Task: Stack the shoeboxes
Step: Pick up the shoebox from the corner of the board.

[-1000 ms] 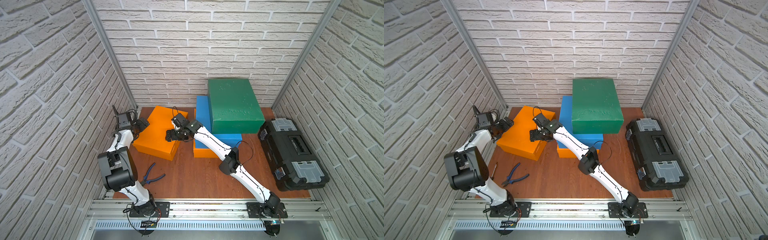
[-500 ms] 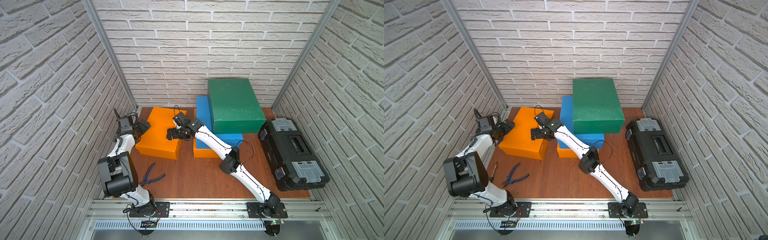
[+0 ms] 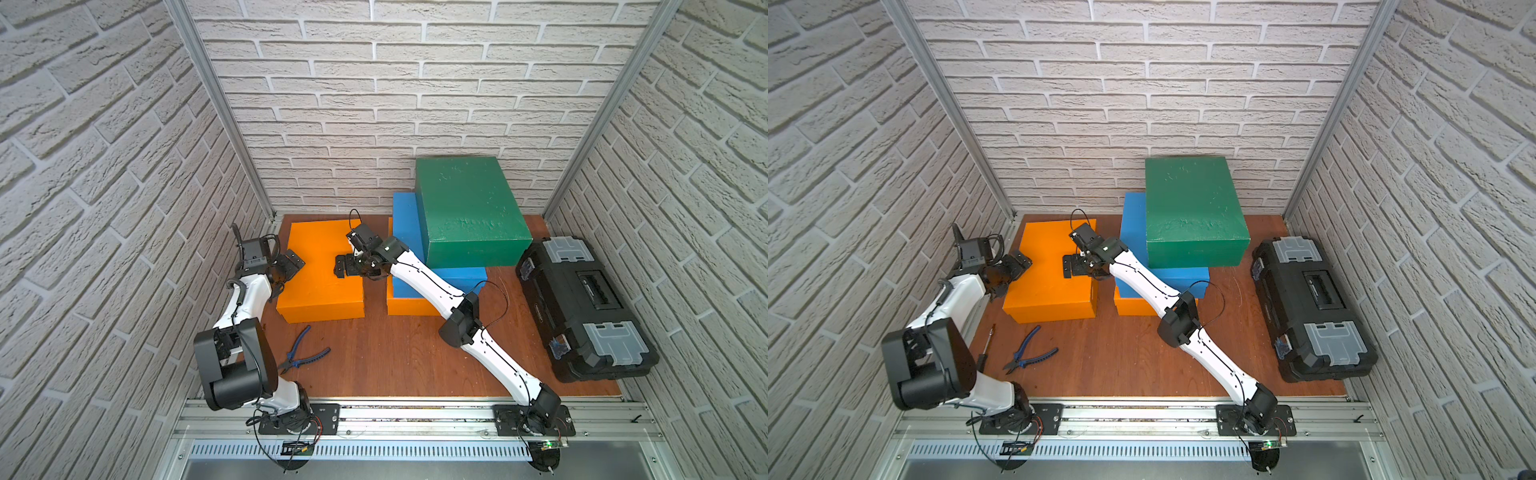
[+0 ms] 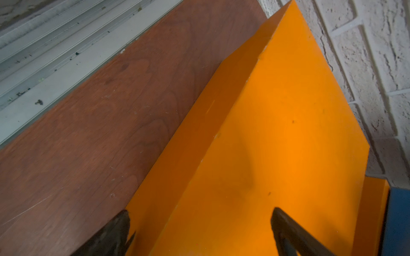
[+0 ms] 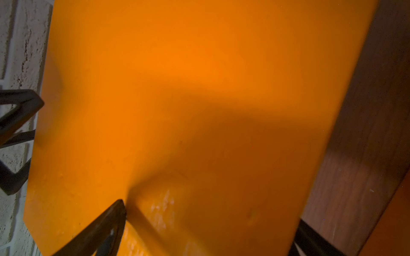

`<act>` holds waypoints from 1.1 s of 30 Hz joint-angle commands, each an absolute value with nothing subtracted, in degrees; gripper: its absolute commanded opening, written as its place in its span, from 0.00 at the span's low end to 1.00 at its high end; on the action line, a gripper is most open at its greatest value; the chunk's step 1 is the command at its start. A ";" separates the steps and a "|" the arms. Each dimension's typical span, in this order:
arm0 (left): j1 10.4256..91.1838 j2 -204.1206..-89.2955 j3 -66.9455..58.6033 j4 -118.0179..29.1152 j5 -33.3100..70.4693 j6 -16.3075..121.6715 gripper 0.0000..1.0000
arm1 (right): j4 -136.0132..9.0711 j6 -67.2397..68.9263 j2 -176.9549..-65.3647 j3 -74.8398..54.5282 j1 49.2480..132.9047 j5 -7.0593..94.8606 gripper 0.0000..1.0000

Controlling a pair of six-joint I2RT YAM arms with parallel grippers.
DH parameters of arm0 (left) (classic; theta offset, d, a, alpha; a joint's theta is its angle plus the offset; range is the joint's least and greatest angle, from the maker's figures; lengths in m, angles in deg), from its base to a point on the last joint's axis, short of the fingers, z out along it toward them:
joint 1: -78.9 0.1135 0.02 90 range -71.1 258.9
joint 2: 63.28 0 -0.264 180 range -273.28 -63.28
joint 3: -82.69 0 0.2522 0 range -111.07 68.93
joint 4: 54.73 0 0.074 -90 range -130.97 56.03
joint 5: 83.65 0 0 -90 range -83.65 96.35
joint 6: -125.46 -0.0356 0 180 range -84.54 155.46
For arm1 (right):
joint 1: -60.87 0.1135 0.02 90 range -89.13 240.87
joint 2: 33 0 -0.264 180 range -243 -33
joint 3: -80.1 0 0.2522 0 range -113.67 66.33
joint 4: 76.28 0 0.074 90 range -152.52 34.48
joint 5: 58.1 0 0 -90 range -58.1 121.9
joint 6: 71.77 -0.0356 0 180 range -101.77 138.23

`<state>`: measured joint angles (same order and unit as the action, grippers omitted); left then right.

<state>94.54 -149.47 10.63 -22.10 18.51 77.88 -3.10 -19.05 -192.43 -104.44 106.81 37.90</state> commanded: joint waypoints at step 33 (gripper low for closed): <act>90.11 -147.92 10.62 -28.58 30.74 88.62 0.93 | -15.98 -19.33 -189.31 -104.96 113.45 52.30 0.62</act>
<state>94.70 -152.66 10.72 -27.19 22.16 83.21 -7.54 -21.74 -193.06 -104.47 105.65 39.96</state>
